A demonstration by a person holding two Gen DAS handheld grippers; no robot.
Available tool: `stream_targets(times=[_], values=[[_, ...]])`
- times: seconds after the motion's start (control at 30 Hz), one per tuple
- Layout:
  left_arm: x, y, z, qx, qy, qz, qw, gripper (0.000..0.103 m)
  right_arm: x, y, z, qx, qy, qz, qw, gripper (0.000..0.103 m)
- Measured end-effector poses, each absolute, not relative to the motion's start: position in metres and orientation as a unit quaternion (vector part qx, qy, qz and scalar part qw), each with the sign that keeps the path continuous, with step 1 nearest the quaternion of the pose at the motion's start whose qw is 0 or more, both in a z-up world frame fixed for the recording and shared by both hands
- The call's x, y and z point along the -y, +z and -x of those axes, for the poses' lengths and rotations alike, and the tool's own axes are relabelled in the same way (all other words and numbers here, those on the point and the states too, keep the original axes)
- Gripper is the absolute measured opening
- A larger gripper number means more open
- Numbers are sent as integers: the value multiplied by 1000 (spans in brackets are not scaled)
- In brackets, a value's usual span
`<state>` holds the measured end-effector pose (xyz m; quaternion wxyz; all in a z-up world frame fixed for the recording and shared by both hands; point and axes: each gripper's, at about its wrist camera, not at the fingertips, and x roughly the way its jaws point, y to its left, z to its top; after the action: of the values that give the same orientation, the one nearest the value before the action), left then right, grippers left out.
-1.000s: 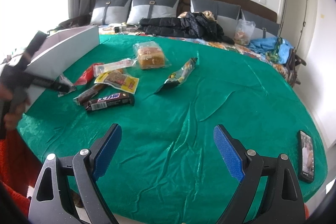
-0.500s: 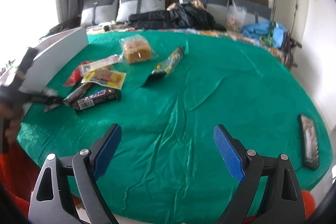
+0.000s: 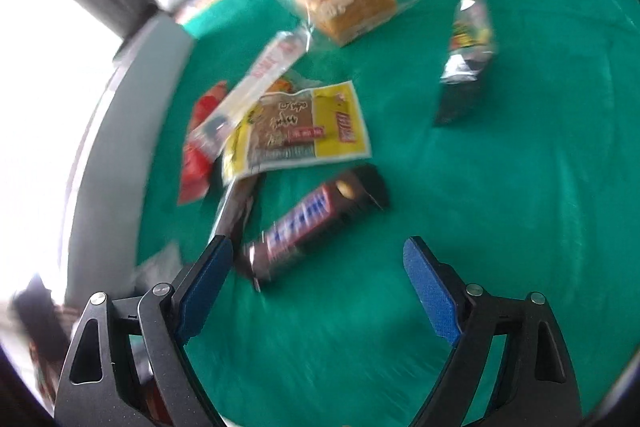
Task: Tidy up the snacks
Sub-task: 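Grasp the white triangular packet with the left tool while the right tool grasps the brown chocolate bar, then carry both snacks over the white box and open both tools to drop them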
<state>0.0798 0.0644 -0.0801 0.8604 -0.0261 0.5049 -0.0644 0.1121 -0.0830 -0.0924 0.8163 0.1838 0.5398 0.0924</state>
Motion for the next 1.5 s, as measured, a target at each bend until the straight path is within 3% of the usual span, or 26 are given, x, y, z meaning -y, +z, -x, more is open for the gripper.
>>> stream_targets(times=[0.1, 0.13, 0.17, 0.2, 0.27, 0.43, 0.53, 0.57, 0.63, 0.67, 0.7, 0.73, 1.1, 1.2, 1.27, 1.3, 1.33, 1.5], values=[[-73, -77, -77, -505, -60, 44, 860, 64, 63, -93, -123, -549, 65, -164, 817, 88], [-76, -77, -77, -507, -57, 48, 859, 64, 55, -94, -123, -555, 67, -146, 816, 80], [-77, -78, -76, -507, -56, 49, 858, 64, 50, -95, -121, -560, 63, -124, 817, 53], [-80, -77, -76, -508, -55, 54, 858, 64, 49, -93, -117, -560, 58, -99, 821, 39], [-83, -76, -76, -508, -55, 66, 857, 64, 57, -92, -107, -565, 67, -87, 818, 34], [-69, -81, -80, -516, -79, 69, 850, 67, 95, -85, -82, -561, 35, -66, 824, 38], [-53, -87, -81, -520, -69, 29, 851, 65, 106, -82, -80, -565, 49, -91, 819, 57], [-52, -87, -80, -518, -64, 22, 853, 59, 105, -82, -81, -565, 55, -92, 818, 57], [-54, -85, -79, -512, -47, 8, 858, 16, 96, -83, -81, -566, 67, -79, 818, 57], [-61, -85, -80, -516, -63, 36, 854, 16, 93, -86, -83, -569, 70, -70, 817, 46], [-66, -85, -80, -516, -68, 56, 852, 13, 90, -90, -87, -571, 69, -62, 816, 22], [-73, -85, -80, -515, -70, 78, 851, 13, 90, -88, -87, -568, 58, -49, 820, 18], [-66, -60, -80, -486, -118, 125, 857, 8, 141, -59, -68, -553, 91, -170, 811, 18], [-63, -66, -81, -493, -104, 103, 858, 13, 137, -64, -69, -555, 86, -153, 813, 18], [-64, -70, -79, -499, -108, 98, 854, 40, 135, -68, -71, -558, 88, -160, 810, 18], [-65, -71, -77, -499, -104, 93, 855, 69, 134, -69, -70, -557, 91, -161, 809, 18], [-66, -70, -74, -491, -99, 92, 860, 85, 131, -69, -71, -557, 93, -160, 810, 18], [-63, -74, -85, -493, -90, 98, 860, 87, 120, -67, -64, -551, 106, -148, 814, 18]])
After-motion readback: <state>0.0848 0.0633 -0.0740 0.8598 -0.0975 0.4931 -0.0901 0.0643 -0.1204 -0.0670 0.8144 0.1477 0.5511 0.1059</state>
